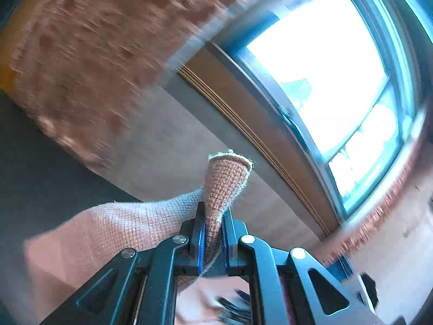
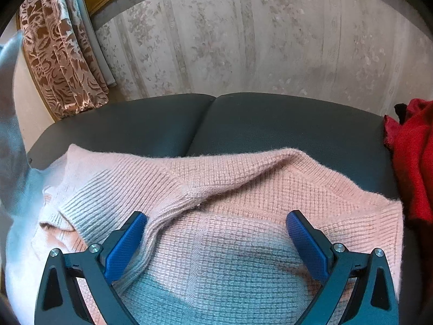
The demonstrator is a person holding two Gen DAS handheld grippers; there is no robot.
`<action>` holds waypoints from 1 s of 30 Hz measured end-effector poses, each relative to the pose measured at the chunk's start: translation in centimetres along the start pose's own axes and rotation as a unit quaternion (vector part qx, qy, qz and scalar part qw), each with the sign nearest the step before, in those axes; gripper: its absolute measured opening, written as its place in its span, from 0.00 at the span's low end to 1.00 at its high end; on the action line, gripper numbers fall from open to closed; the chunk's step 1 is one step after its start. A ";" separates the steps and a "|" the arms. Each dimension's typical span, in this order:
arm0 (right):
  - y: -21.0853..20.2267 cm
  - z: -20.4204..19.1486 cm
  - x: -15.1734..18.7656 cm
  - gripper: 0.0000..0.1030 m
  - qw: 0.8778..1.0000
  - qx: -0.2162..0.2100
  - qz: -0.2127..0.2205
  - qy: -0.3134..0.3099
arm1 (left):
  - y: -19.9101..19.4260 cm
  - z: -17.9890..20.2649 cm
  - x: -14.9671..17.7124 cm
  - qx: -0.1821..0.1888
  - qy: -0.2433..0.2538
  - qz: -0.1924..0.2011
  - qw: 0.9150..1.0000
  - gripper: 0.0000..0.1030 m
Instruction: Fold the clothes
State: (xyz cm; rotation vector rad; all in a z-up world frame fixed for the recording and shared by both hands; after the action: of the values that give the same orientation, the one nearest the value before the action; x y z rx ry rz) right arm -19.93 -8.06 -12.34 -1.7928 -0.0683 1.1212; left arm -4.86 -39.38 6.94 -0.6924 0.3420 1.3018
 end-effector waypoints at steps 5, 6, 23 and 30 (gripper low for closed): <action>-0.9 1.5 0.0 1.00 0.997 -0.058 0.020 0.042 | 6.2 3.2 6.2 0.031 0.002 -0.065 0.997 0.08; -1.1 1.9 0.0 1.00 0.995 -0.074 0.027 0.055 | 7.6 3.6 7.5 0.031 0.004 -0.078 0.996 0.08; -7.0 5.1 0.5 1.00 0.929 -0.263 0.052 0.254 | 11.3 4.0 21.4 -0.018 0.040 -0.192 0.980 0.33; -5.5 2.6 2.0 0.92 0.930 -0.265 0.002 0.254 | 2.8 -2.6 21.9 -0.046 -0.047 -0.146 0.987 0.36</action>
State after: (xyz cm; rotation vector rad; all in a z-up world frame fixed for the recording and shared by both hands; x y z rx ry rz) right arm -18.41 -2.40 -9.78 -2.5216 -0.0606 0.6339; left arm -1.63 -24.06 -8.83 -0.7271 0.0987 1.0716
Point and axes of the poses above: each gripper's, at about its wrist camera, not at the fingertips, and y roughly the way its jaws point, z to its right, x to its underside, the point moved 4 cm from there along y, roughly the way its jaws point, and after that the axes turned 4 degrees about -y, right-handed, at the moved point
